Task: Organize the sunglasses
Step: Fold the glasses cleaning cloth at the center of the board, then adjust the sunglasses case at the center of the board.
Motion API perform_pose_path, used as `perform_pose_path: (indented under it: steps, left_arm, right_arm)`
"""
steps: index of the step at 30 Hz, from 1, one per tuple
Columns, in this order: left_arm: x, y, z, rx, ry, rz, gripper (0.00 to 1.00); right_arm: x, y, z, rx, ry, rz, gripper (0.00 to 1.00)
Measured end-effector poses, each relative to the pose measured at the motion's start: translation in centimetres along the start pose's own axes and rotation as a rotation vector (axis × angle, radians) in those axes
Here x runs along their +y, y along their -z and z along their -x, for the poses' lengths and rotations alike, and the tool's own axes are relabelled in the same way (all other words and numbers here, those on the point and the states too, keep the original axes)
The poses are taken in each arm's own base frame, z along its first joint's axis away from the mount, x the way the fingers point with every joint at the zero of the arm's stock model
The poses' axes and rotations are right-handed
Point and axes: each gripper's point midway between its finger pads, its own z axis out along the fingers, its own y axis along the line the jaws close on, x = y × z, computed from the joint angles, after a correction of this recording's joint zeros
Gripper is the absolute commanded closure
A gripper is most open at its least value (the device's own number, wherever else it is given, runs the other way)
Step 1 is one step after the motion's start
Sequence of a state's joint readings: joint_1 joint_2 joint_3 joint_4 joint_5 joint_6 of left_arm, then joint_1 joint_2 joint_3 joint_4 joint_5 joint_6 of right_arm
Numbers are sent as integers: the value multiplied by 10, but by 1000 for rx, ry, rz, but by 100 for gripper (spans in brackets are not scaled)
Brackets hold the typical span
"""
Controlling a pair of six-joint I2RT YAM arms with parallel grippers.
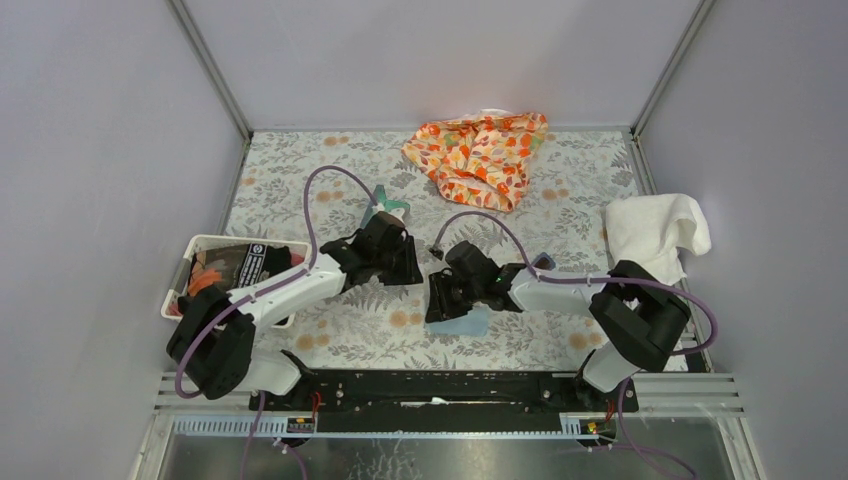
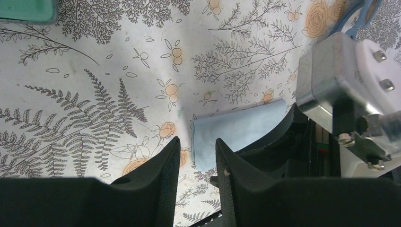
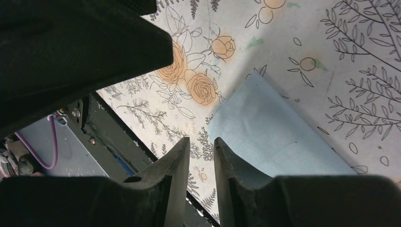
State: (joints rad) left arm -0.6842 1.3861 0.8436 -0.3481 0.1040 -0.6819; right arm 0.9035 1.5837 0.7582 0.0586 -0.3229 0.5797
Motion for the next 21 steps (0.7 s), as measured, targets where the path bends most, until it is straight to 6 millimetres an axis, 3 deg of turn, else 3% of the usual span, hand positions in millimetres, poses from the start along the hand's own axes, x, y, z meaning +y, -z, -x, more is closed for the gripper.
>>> perform_pose_path:
  steps: [5,11,16,18,21]
  left_arm:
    - [2,0,-1,3,2,6,62]
    - [10,-7,6,-6,5,63,61]
    - [18,-27,37,-48,13,182,61]
    - [21,-38,55,-70,20,227,60]
    - [28,-54,87,-109,30,283,57]
  right_arm:
    - [-5,6,2,-11,14,-42,67]
    - [-11,44,30,-143,18,-93,68]
    - [-59,95,68,-341,-101,-189,67]
    - [-71,107,72,-378,-131,-226,67]
    - [-75,115,71,-389,-141,-243,67]
